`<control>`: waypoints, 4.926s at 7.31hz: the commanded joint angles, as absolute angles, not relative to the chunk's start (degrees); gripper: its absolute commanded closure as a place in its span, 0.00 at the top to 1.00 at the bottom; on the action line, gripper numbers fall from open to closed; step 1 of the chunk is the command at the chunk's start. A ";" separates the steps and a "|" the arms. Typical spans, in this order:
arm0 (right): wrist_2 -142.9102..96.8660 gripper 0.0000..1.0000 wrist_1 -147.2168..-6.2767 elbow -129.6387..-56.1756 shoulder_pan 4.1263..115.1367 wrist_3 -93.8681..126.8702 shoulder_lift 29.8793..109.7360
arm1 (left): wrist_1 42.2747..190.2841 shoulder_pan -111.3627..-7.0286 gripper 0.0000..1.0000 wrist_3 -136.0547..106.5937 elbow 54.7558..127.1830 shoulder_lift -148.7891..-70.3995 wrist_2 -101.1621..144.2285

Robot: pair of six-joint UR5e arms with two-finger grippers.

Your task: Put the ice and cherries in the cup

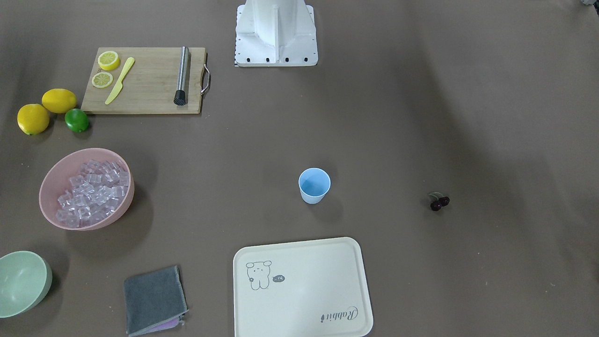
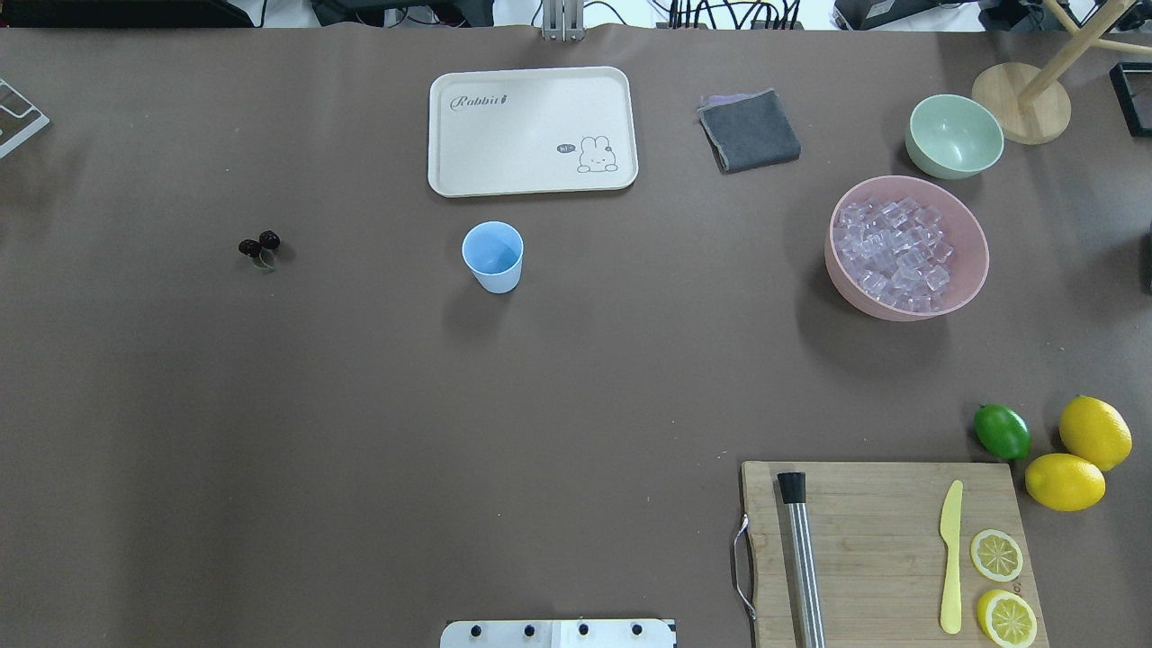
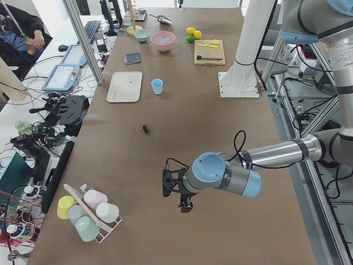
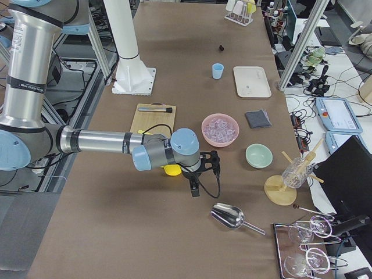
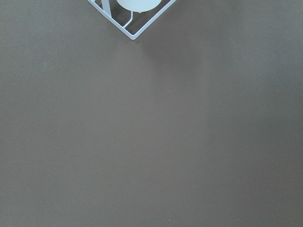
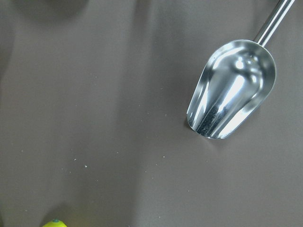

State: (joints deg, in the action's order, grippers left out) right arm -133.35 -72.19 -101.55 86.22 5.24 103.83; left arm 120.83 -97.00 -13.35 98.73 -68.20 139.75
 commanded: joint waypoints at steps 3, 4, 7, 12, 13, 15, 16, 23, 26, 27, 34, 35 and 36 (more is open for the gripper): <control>-133.50 1.00 -72.25 -101.69 86.22 5.45 103.89 | 123.05 -96.86 0.98 -13.01 97.29 -68.03 139.92; -133.68 1.00 -72.16 -101.69 86.22 5.36 103.71 | 122.79 -96.77 0.98 -13.27 97.21 -68.29 139.66; -134.47 1.00 -72.07 -102.48 86.05 5.71 101.79 | 121.90 -96.50 0.98 -13.01 94.22 -69.52 139.83; -125.28 0.97 -72.07 -102.13 60.61 35.18 82.56 | 122.17 -97.29 0.98 -13.01 96.24 -69.35 139.92; -124.11 0.94 -72.51 -102.39 57.77 36.20 81.05 | 122.08 -97.38 0.98 -13.01 96.15 -69.43 139.92; -123.40 0.89 -72.07 -98.47 55.57 34.38 80.34 | 122.08 -97.38 0.98 -13.01 96.15 -69.52 139.92; -123.22 0.83 -72.07 -98.09 55.46 34.02 79.81 | 121.99 -97.38 0.98 -13.01 96.33 -69.61 139.92; -120.77 0.51 -72.25 -97.21 53.44 33.49 79.72 | 122.08 -97.91 0.98 -13.01 97.21 -69.43 141.94; -120.59 0.28 -72.16 -96.42 53.26 33.40 79.54 | 122.08 -98.00 0.98 -13.01 97.47 -69.35 141.94; -120.59 0.25 -72.25 -96.42 53.26 33.49 79.54 | 122.08 -97.91 0.98 -13.01 97.56 -69.35 142.03; -123.93 0.20 -94.36 -101.69 52.75 41.28 61.30 | 122.08 -98.00 0.98 -13.01 97.47 -69.35 142.03; -123.14 0.20 -94.22 -101.34 50.04 48.44 58.48 | 122.08 -98.00 0.98 -13.01 97.47 -69.35 142.03; -119.65 0.20 -94.65 -99.16 46.18 57.48 52.53 | 122.08 -98.00 0.98 -13.01 97.56 -69.35 142.03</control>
State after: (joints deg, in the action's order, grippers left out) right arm -122.57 -93.56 -100.91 50.22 47.86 58.78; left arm 122.08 -98.00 -13.01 97.50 -69.35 142.03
